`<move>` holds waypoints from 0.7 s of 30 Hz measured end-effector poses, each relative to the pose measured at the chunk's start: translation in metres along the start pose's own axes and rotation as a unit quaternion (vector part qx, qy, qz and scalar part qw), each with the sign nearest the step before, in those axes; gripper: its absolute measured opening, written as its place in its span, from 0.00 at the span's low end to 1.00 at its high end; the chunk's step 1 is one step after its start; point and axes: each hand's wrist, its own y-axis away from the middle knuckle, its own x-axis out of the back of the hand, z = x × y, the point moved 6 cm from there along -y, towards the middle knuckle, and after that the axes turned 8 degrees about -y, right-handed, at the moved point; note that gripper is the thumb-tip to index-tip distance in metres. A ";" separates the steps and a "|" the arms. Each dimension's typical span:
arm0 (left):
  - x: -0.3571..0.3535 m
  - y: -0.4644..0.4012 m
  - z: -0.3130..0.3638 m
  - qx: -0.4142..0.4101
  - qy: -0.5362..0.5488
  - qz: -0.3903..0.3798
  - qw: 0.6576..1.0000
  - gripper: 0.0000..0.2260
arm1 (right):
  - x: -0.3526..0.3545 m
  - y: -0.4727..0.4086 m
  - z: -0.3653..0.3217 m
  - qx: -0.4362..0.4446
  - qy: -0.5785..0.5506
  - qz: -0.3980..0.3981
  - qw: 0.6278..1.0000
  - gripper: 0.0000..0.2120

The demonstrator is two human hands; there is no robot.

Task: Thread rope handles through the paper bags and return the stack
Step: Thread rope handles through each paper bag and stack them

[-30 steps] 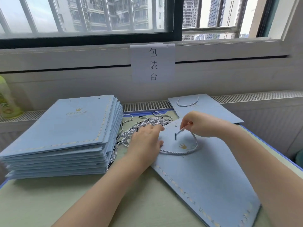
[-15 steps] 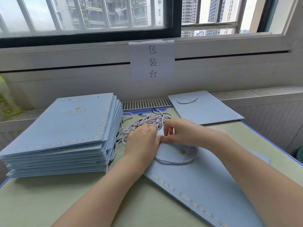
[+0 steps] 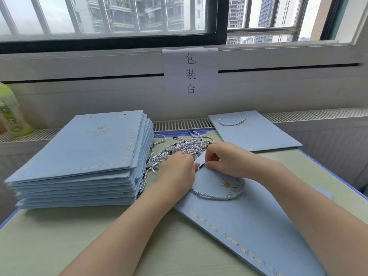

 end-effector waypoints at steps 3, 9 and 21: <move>0.001 0.001 0.000 0.015 -0.003 0.005 1.000 0.14 | 0.005 -0.001 0.008 -0.037 -0.023 0.050 0.998 0.04; 0.008 -0.004 -0.009 0.071 0.135 -0.016 0.988 0.09 | 0.018 -0.003 0.022 -0.045 -0.058 0.120 0.990 0.08; 0.009 -0.008 -0.014 0.072 0.249 -0.065 0.964 0.16 | 0.006 -0.007 -0.002 0.075 -0.002 0.125 0.989 0.04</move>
